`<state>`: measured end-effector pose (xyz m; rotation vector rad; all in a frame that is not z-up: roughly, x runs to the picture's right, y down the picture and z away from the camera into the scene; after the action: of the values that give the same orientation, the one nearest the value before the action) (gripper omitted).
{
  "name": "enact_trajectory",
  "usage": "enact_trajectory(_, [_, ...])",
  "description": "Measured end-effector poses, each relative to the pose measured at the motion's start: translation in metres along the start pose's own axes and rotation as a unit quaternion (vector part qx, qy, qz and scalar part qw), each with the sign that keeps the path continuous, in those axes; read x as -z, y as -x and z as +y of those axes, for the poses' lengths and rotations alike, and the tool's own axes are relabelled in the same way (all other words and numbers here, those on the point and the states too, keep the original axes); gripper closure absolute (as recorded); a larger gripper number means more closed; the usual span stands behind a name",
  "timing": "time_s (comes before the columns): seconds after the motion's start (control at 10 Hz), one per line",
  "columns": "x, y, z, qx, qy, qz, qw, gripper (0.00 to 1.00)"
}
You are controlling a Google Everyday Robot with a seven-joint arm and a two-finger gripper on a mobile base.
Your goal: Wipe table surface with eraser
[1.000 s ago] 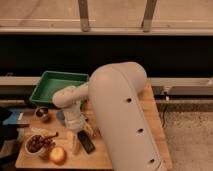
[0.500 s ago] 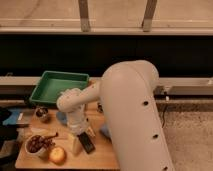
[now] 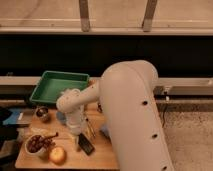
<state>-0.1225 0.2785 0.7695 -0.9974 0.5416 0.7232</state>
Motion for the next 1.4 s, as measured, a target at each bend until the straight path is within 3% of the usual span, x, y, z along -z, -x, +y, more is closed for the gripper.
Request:
enact_trajectory(0.2, [0.002, 0.000, -0.003, -0.007, -0.001, -0.004, 1.0000, 0.77])
enact_trajectory(0.3, [0.003, -0.001, -0.004, -0.010, -0.001, -0.005, 0.9999, 0.80])
enact_trajectory(0.7, [0.012, -0.015, -0.023, -0.025, 0.000, -0.024, 0.9994, 0.81])
enact_trajectory(0.9, [0.017, -0.010, -0.038, -0.023, 0.004, -0.036, 0.9991, 0.81])
enact_trajectory(1.2, [0.038, 0.005, -0.049, -0.017, -0.015, -0.043, 0.9988, 0.81])
enact_trajectory(1.4, [0.052, 0.022, -0.036, 0.005, -0.027, -0.048, 0.9985, 0.81])
